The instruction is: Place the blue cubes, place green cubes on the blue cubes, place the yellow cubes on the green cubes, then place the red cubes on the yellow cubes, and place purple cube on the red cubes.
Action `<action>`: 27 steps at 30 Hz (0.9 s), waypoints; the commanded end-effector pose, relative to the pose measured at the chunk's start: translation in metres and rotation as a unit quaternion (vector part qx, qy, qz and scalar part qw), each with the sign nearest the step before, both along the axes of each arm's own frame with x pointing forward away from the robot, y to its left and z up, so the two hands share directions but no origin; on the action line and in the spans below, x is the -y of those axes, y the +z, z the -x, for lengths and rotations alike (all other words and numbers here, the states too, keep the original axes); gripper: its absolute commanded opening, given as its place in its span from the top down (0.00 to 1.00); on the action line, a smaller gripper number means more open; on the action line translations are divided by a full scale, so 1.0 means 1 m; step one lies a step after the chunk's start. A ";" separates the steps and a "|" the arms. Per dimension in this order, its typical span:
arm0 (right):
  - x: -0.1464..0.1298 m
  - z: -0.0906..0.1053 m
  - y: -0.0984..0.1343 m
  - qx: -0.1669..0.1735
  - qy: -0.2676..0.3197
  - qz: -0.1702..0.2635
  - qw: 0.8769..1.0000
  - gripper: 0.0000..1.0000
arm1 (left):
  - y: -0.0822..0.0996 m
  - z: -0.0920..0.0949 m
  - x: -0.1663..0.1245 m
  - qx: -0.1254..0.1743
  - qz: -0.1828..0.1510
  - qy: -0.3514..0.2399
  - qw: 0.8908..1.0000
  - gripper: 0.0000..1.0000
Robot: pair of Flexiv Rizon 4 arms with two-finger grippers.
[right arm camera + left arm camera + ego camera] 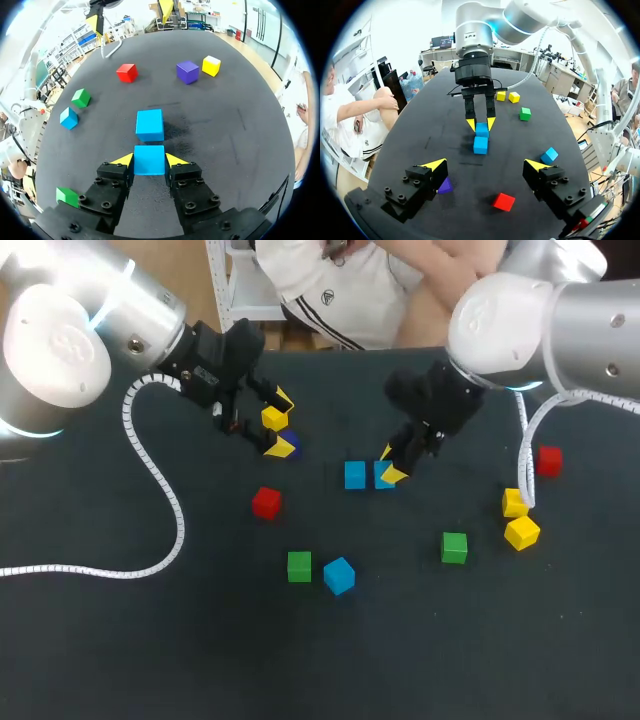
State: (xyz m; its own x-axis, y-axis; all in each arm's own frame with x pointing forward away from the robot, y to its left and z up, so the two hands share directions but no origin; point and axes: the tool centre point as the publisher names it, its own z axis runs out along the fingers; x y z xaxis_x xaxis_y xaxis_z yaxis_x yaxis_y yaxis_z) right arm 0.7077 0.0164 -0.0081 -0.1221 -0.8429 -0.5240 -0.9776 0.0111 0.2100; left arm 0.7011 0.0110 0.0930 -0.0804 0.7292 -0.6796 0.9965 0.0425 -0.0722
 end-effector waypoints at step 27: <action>0.003 0.002 0.004 0.031 -0.010 -0.001 0.999 1.00 | 0.000 0.000 0.000 0.000 0.000 0.000 1.000 0.00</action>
